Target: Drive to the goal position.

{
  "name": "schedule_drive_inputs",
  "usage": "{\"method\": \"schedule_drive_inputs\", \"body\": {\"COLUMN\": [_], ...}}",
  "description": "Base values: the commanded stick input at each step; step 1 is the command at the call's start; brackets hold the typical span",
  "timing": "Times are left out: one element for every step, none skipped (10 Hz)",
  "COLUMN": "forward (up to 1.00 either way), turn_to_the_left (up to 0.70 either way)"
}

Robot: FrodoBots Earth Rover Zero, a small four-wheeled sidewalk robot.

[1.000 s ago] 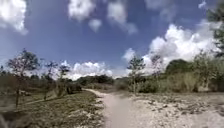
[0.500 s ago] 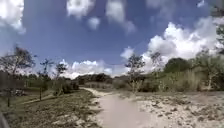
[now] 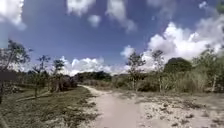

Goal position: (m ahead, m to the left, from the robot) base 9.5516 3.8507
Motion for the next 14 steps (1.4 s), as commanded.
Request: {"method": "schedule_drive_inputs", "body": {"forward": [0.70,0.70,0.70,0.70,0.70,0.70,0.70,0.70,0.70,0.70,0.70,0.70,0.70,0.70], "turn_to_the_left": [0.00,0.00,0.00,0.00,0.00,0.26,0.35,0.35,0.35,0.35,0.35,0.19,0.00,0.00]}}
